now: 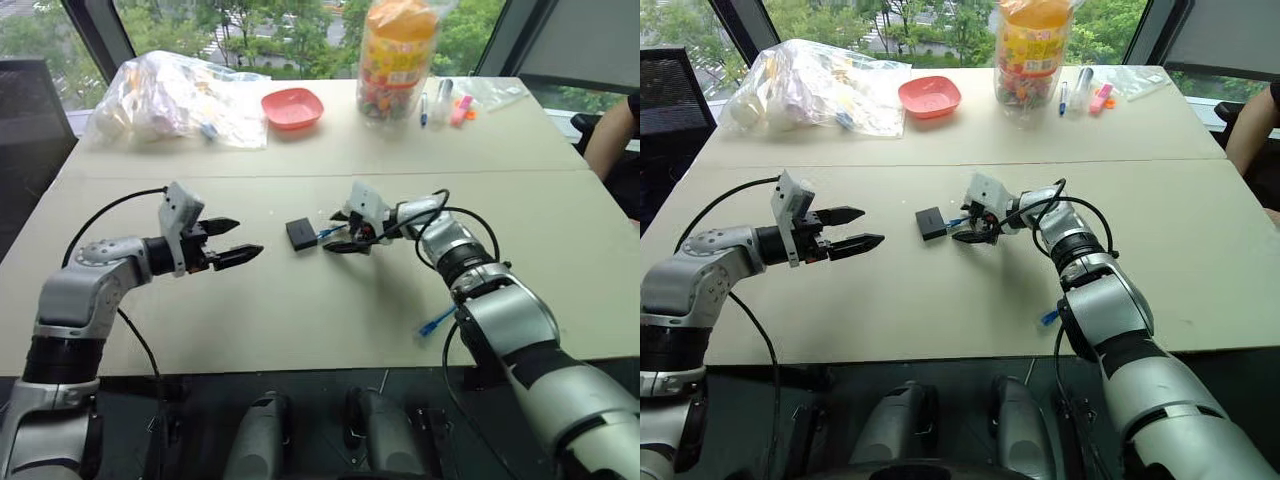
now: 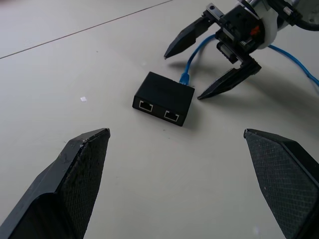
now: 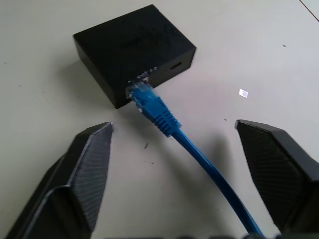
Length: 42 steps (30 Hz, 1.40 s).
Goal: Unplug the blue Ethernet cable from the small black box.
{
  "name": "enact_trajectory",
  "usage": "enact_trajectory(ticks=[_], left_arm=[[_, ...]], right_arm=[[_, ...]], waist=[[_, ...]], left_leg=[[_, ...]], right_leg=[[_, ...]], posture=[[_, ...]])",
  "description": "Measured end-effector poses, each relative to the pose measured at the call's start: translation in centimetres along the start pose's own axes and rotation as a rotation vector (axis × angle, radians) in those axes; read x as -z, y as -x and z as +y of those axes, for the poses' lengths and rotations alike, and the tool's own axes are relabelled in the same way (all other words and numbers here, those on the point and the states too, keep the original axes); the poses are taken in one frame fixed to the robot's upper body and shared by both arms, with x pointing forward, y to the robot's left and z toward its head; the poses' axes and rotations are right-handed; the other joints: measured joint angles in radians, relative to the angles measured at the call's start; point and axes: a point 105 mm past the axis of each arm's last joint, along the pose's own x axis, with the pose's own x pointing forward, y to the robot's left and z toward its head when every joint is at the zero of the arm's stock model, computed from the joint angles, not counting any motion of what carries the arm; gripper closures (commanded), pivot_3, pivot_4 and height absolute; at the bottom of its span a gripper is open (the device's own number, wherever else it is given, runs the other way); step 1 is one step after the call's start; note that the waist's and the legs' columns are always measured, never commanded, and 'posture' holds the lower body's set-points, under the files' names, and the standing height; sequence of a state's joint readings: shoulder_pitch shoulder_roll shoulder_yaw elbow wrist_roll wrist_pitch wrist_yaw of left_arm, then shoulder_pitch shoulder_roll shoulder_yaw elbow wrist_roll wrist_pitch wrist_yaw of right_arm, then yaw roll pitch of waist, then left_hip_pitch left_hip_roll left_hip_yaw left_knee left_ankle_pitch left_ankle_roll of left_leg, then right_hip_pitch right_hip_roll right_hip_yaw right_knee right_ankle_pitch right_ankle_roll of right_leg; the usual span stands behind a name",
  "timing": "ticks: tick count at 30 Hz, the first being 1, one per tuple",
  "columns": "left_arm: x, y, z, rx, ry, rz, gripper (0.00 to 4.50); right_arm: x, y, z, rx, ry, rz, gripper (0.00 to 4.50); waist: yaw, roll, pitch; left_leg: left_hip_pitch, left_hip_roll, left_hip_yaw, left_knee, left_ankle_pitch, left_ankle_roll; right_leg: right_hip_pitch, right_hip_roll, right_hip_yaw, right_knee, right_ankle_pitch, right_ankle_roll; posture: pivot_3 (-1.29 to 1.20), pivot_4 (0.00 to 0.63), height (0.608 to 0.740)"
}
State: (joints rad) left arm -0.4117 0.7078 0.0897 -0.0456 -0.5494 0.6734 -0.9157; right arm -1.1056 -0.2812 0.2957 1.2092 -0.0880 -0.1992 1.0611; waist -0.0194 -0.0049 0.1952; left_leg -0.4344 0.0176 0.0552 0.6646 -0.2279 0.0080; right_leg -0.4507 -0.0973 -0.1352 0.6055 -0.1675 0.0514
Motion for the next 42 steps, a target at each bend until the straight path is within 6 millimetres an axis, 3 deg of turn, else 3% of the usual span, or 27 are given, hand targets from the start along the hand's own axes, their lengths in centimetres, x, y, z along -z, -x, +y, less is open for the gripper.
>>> enact_trajectory(ticks=[1, 2, 3, 6, 10, 15, 18, 24, 31, 35, 40, 42], left_arm=[[0.1, 0.0, 0.0, -0.008, 0.005, -0.002, 0.0], [0.2, 0.0, 0.0, -0.01, 0.007, -0.002, 0.0], [0.3, 0.0, 0.1, -0.015, 0.012, -0.002, 0.0], [0.3, -0.2, 0.7, -0.041, 0.017, -0.009, 0.0], [-1.2, -1.4, 2.2, -0.052, 0.023, -0.07, 0.0], [-2.0, -3.9, 3.7, 0.033, 0.111, -0.095, 0.0], [-3.1, -5.8, 3.6, 0.118, 0.139, -0.107, 0.0], [-8.0, -8.9, 2.5, 0.267, 0.157, -0.205, 0.0], [-8.0, -10.8, 2.1, 0.29, 0.234, -0.224, 0.0], [-9.5, -11.2, 1.8, 0.305, 0.247, -0.283, 1.21], [-9.7, -11.1, 1.5, 0.337, 0.246, -0.286, 3.42], [-9.6, -11.1, 1.1, 0.366, 0.242, -0.283, 4.03]], right_arm=[[0.0, -0.2, 0.2, -0.017, 0.02, 0.007, 2.38], [0.0, -0.2, 0.3, -0.022, 0.027, 0.009, 2.38], [0.1, -0.4, 0.6, -0.04, 0.051, 0.025, 3.03], [0.1, -0.3, 0.7, -0.054, 0.133, 0.058, 4.15], [0.3, 0.5, -0.8, 0.078, 0.302, 0.099, 4.15], [0.8, 4.4, -3.3, 0.319, 0.565, 0.132, 4.15], [-0.8, 4.9, -2.9, 0.386, 0.678, 0.076, 4.15], [-5.4, 6.0, -2.5, 0.554, 0.863, -0.033, 4.15], [-7.9, 6.8, -2.4, 0.646, 0.938, -0.065, 4.15], [-8.0, 6.8, -2.1, 0.65, 0.961, -0.06, 4.23], [-7.7, 7.1, -2.1, 0.661, 0.967, -0.036, 4.23], [-7.3, 7.1, -2.2, 0.663, 0.958, -0.019, 4.23]], waist=[[-0.001, 0.0, 0.0], [-0.001, 0.0, 0.0], [0.0, 0.0, 0.0], [0.004, 0.0, 0.0], [0.015, 0.001, -0.001], [0.028, 0.0, 0.0], [0.022, -0.002, 0.001], [0.006, -0.003, 0.002], [0.004, -0.005, 0.003], [0.007, -0.008, 0.005], [0.006, -0.008, 0.005], [0.006, -0.008, 0.005]], left_leg=[[0.003, 0.0, 0.0, 0.0, 0.0, 0.0], [0.004, 0.0, 0.0, 0.0, 0.0, 0.0], [0.01, 0.003, 0.0, -0.001, 0.0, -0.001], [0.012, 0.003, 0.0, 0.0, 0.0, -0.002], [0.011, 0.002, 0.0, 0.001, 0.001, -0.003], [0.006, -0.001, 0.004, 0.001, 0.0, -0.001], [0.006, -0.002, 0.009, -0.001, 0.0, 0.0], [0.007, -0.002, 0.013, 0.0, 0.0, 0.0], [0.007, -0.001, 0.013, -0.001, -0.001, 0.001], [0.006, -0.001, 0.014, 0.0, -0.001, 0.001], [0.007, -0.001, 0.015, 0.0, -0.001, 0.002], [0.007, -0.001, 0.015, 0.0, -0.001, 0.002]], right_leg=[[0.002, 0.0, 0.0, 0.001, 0.0, 0.0], [0.003, 0.0, 0.0, 0.001, 0.0, 0.0], [0.009, 0.0, 0.0, 0.001, -0.003, -0.004], [0.009, 0.0, 0.0, 0.001, -0.003, -0.005], [0.009, -0.001, 0.0, 0.003, -0.003, -0.005], [0.005, -0.002, 0.004, 0.003, -0.002, 0.001], [0.004, -0.001, 0.005, 0.004, -0.003, 0.003], [0.002, -0.001, 0.008, 0.005, -0.004, 0.003], [0.001, -0.001, 0.009, 0.006, -0.004, 0.003], [0.001, -0.001, 0.009, 0.006, -0.004, 0.003], [0.001, -0.001, 0.01, 0.005, -0.004, 0.003], [0.0, -0.001, 0.01, 0.006, -0.004, 0.003]], posture=[[0.0, 0.15, 0.74], [0.0, 0.15, 0.74], [0.0, 0.15, 0.74], [0.0, 0.15, 0.74], [0.0, 0.15, 0.74], [0.0, 0.15, 0.74], [0.0, 0.15, 0.74], [0.0, 0.15, 0.74], [0.0, 0.15, 0.74], [0.0, 0.15, 0.74], [0.0, 0.15, 0.74], [0.0, 0.15, 0.74]])
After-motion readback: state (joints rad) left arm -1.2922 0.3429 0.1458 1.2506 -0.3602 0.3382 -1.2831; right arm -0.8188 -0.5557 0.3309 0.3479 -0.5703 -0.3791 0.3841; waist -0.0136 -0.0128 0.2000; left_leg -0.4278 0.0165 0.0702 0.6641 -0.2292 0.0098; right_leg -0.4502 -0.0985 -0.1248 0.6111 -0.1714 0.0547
